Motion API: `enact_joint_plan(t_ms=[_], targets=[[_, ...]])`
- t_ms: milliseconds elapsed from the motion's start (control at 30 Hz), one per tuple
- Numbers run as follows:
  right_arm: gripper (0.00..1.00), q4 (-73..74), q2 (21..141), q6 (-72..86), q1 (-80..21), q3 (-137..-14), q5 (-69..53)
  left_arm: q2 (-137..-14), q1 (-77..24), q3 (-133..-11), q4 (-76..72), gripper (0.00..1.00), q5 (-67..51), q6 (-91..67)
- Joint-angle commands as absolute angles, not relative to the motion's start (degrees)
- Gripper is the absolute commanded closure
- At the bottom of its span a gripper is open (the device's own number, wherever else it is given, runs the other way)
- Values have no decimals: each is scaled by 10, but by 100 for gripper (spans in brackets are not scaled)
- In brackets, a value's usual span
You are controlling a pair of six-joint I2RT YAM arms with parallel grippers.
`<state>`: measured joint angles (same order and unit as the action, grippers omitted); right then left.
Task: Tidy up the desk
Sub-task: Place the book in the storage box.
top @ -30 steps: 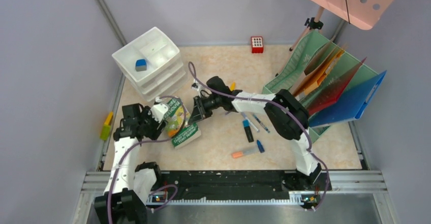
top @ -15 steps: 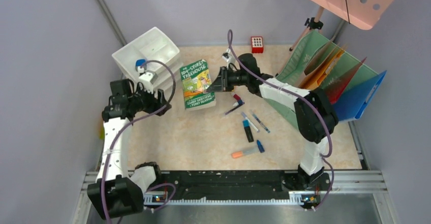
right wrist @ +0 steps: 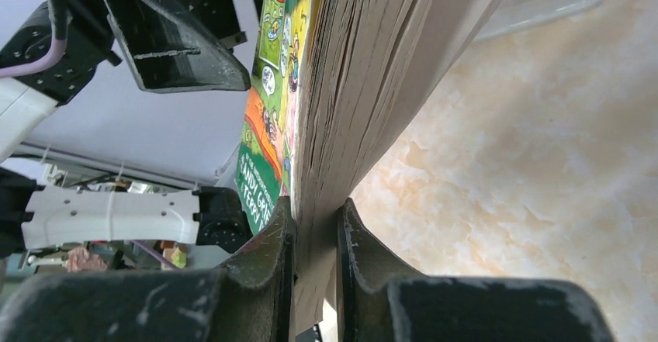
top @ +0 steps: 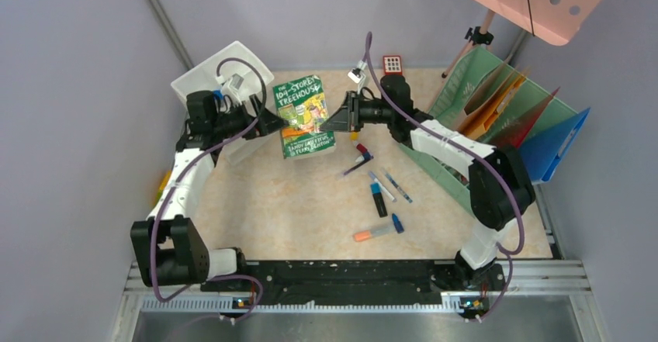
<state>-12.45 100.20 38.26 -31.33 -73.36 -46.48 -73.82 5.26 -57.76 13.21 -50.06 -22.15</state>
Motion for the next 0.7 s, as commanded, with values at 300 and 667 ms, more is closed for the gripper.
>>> enact_joint_plan(t_ms=[300, 667], targets=[[100, -264, 941, 421, -307, -708, -508, -782, -24, -606, -79, 21, -514, -386], [100, -301, 936, 437, -301, -684, -506, -771, -33, -558, -146, 31, -533, -433]])
